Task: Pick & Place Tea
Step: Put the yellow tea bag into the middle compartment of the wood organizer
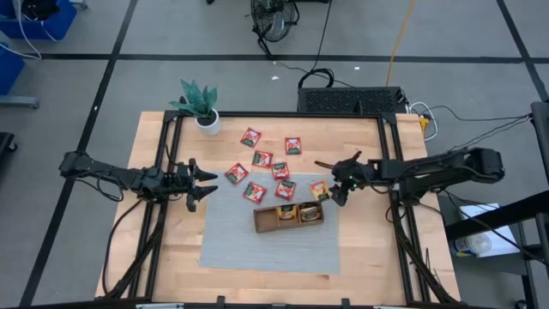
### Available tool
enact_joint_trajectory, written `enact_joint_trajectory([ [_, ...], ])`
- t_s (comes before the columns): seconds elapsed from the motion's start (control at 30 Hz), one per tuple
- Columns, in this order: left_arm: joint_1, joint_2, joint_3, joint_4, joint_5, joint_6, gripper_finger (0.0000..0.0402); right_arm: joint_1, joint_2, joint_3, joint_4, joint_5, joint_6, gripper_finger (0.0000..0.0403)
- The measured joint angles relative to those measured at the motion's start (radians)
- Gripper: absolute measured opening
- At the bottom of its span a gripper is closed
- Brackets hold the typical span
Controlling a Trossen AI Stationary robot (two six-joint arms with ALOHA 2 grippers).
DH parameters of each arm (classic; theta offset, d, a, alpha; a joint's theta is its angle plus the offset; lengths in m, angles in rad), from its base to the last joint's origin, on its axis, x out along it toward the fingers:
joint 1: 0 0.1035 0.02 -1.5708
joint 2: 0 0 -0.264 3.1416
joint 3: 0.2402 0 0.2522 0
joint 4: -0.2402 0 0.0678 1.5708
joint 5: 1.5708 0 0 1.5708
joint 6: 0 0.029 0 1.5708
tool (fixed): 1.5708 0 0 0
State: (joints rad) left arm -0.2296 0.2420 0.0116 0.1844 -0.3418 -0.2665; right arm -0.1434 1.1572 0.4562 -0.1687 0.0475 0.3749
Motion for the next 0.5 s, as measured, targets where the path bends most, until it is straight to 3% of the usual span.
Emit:
enact_joint_trajectory([
  [0.3, 0.0, 0.0, 0.0, 0.0, 0.0, 0.0, 0.0205, 0.059, 0.162, 0.027, 0.175, 0.011, -0.159, 0.0228],
  [0.5, 0.0, 0.0, 0.0, 0.0, 0.0, 0.0, 0.0205, 0.11, 0.26, 0.033, 0.218, 0.134, -0.282, 0.0226],
])
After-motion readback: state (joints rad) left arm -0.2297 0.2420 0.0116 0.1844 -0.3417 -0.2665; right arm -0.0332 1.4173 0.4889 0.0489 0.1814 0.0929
